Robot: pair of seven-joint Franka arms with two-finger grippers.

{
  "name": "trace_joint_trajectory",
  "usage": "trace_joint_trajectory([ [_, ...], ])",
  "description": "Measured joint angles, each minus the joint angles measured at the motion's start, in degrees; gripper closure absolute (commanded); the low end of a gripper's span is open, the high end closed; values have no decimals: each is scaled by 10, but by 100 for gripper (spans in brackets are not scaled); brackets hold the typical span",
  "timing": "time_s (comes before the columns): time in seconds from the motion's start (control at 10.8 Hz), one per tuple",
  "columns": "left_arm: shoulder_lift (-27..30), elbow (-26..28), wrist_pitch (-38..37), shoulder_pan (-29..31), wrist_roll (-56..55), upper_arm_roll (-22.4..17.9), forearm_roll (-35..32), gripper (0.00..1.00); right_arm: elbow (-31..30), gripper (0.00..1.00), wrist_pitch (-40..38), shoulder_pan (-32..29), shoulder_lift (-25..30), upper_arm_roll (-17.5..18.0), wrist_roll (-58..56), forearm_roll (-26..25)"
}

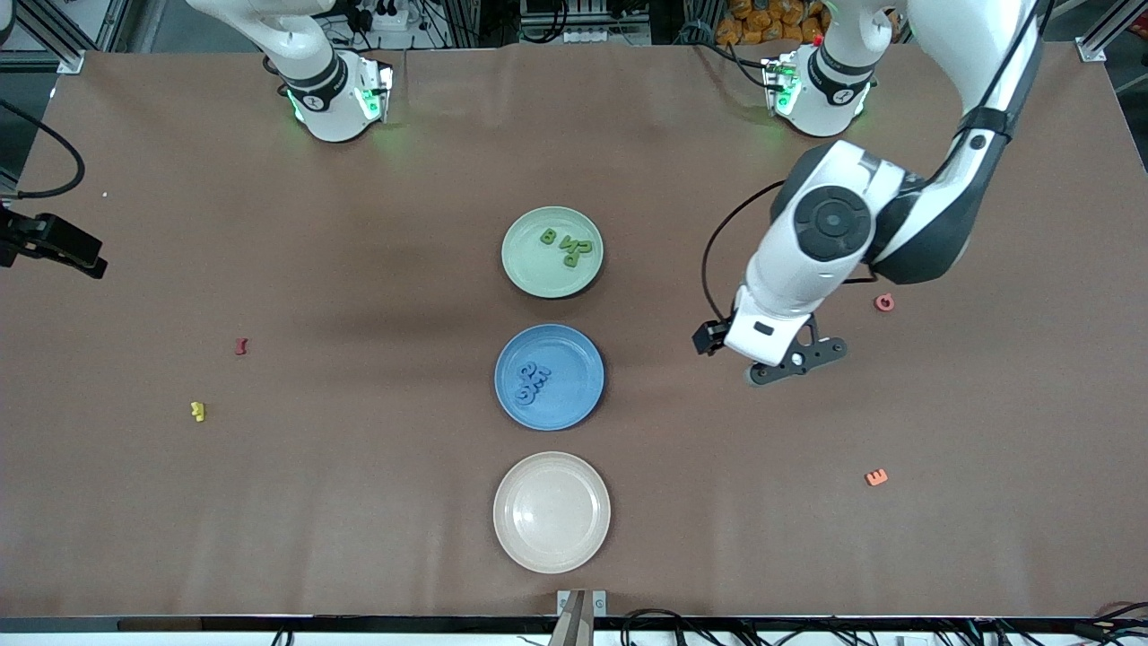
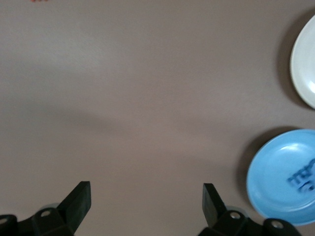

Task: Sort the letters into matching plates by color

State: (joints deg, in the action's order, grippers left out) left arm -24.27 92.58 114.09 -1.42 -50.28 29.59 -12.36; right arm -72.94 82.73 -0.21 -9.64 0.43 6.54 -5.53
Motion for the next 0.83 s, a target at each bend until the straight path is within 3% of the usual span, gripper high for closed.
trace_joint_trajectory([
  [0.28,71,69,-14,-6,186,-75,63,0,-31,0,59,-7,-7,-4,1,4],
  [0.56,193,189,-17,-53,364,-195,128,0,-38,0,72,-12,-14,-5,2,4],
  [0.83,300,257,-17,-60,436,-259,153,0,-29,0,78,-20,-16,-5,2,4],
])
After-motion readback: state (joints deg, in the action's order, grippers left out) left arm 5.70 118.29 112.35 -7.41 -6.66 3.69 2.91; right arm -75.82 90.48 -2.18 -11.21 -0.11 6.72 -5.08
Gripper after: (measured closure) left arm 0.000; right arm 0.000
